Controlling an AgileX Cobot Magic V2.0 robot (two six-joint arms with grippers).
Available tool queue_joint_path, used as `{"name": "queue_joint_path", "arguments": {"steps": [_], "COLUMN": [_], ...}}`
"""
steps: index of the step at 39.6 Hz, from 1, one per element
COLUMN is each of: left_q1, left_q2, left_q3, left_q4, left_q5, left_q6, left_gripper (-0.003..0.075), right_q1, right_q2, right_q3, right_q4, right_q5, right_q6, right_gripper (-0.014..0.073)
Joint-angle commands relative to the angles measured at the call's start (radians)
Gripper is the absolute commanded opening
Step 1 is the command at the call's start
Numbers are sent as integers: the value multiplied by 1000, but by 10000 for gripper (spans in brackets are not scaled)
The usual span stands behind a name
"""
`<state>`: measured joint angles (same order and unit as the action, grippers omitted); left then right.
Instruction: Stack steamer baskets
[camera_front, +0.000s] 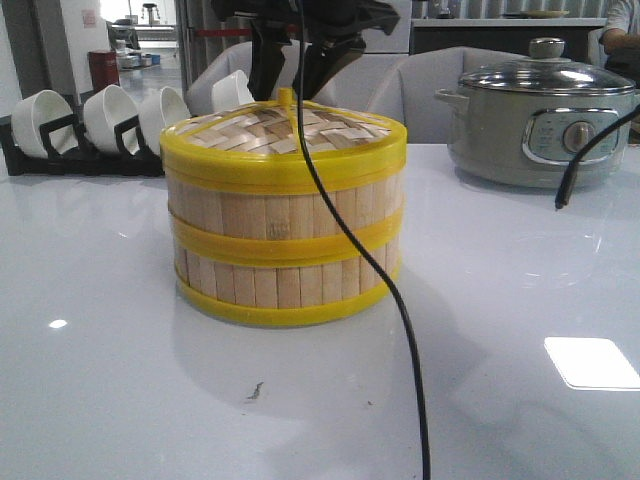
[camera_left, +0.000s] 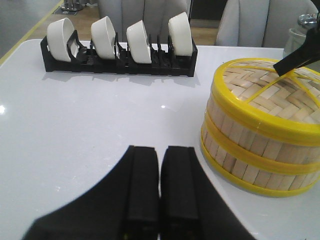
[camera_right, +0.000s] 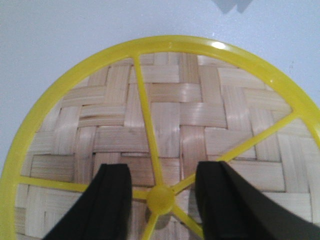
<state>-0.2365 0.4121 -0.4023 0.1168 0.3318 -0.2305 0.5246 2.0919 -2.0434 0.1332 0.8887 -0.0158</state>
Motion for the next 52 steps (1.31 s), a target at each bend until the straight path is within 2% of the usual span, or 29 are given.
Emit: {"name": "queue_joint_path", "arguments": {"steps": [1, 12, 18, 22, 42, 52], "left_q1": [0, 0, 0, 0, 0, 0], "left_q2": [4, 4, 4, 4, 4, 4], "left_q3": [-28, -28, -28, -28, -28, -28], "left_q4": [3, 3, 3, 3, 3, 3], "left_q5": [-78, -78, -78, -78, -78, -78], "left_q6": [-8, -8, -8, -8, -8, -8], "left_gripper": [87, 87, 87, 87, 87, 87], "right_q1": [-8, -20, -66, -117, -448, -512], "right_q2": [-83, -168, -269, -369, -1014, -1290], "right_q3": [-35, -33, 4, 85, 824, 1194], "right_q4": [5, -56, -97, -97, -97, -97], "right_q5": [-62, -74, -96, -152, -472, -678], "right_q6": [-4, -4, -4, -4, -4, -4], "right_gripper": [457, 454, 411, 378, 358, 358]}}
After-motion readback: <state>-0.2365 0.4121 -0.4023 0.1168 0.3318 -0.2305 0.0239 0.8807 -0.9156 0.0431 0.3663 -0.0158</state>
